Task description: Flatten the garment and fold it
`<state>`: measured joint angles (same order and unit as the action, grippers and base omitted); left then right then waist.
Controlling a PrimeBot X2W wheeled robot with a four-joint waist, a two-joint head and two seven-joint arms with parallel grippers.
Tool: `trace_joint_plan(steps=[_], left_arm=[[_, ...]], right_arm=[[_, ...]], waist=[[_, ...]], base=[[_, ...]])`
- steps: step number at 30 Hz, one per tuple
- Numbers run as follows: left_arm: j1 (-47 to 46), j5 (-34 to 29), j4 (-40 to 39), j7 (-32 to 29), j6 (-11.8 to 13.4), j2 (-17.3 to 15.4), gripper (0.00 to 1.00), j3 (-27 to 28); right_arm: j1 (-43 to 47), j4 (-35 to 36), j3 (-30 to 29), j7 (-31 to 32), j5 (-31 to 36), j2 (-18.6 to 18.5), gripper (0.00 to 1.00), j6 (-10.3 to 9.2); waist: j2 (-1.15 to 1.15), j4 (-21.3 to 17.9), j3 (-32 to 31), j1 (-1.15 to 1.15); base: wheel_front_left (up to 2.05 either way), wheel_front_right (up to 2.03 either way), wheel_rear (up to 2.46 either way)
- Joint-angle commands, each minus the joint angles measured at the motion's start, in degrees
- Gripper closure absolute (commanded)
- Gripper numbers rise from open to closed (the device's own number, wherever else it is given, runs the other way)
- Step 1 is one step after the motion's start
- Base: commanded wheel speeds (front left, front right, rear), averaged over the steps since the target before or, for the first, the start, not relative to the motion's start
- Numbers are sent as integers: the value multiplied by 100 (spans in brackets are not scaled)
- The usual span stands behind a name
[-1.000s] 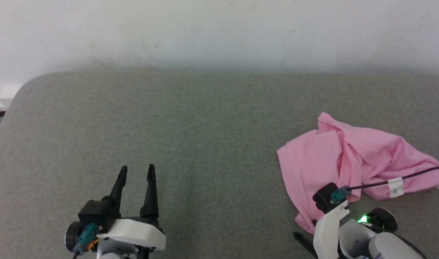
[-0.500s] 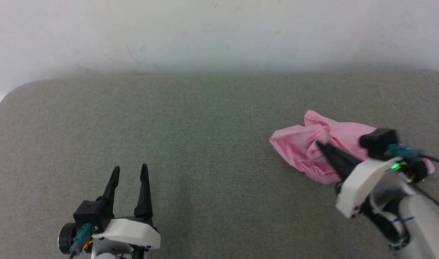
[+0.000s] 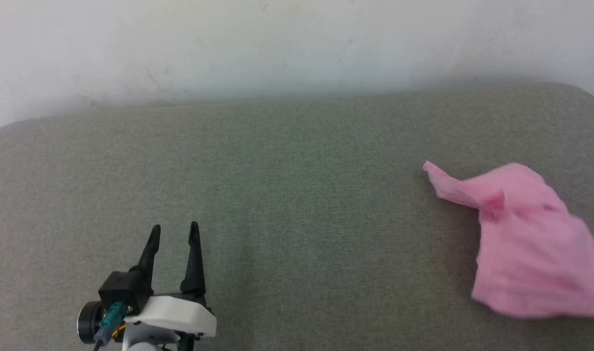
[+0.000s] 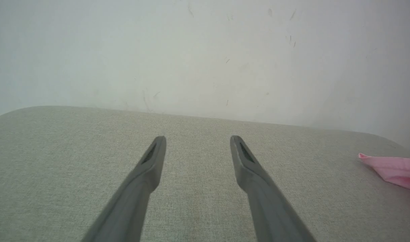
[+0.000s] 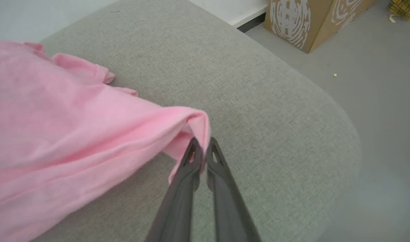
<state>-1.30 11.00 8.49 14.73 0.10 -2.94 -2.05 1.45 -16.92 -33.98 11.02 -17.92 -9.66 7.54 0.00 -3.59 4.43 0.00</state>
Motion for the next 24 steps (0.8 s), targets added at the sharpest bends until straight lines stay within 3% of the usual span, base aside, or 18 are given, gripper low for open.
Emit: trace_joint_plan(steps=[1, 2, 8, 11, 17, 22, 24], left_arm=[[-65, -25, -14, 27, -10, 2, 0, 29], [-62, -21, -16, 27, -10, 2, 0, 35], [-60, -20, -41, 27, -10, 4, 0, 44], [-56, -21, -55, 27, -23, 4, 0, 48], [-52, 5, -66, 27, -33, 5, 0, 14], [-91, 58, -85, 27, -4, 5, 0, -59], [-121, 78, -91, 27, 6, 5, 0, -94]], right_arm=[[23, -218, -160, -77, 129, 166, 13, -5], [3, -268, -174, -137, 144, 219, 0, -5], [-154, 300, 33, -498, -4, 351, 0, -5], [-136, 1091, 315, -399, 61, 314, 0, -5], [127, 2379, 1198, 806, 118, 188, 0, -5], [251, 2319, 2140, 2210, -203, 79, 0, -5], [169, 2084, 2395, 2487, -268, -12, 0, -5]], waist=[[0, -25, 16, 0], [0, -32, 20, 0], [0, -63, 9, 0], [0, -63, -23, 0], [0, -6, -63, 0], [0, 64, -15, 0], [0, 97, 23, 0]], base=[[0, 0, 0], [0, 0, 0], [0, 0, 0], [0, 0, 0], [0, 0, 0], [0, 0, 0], [0, 0, 0]])
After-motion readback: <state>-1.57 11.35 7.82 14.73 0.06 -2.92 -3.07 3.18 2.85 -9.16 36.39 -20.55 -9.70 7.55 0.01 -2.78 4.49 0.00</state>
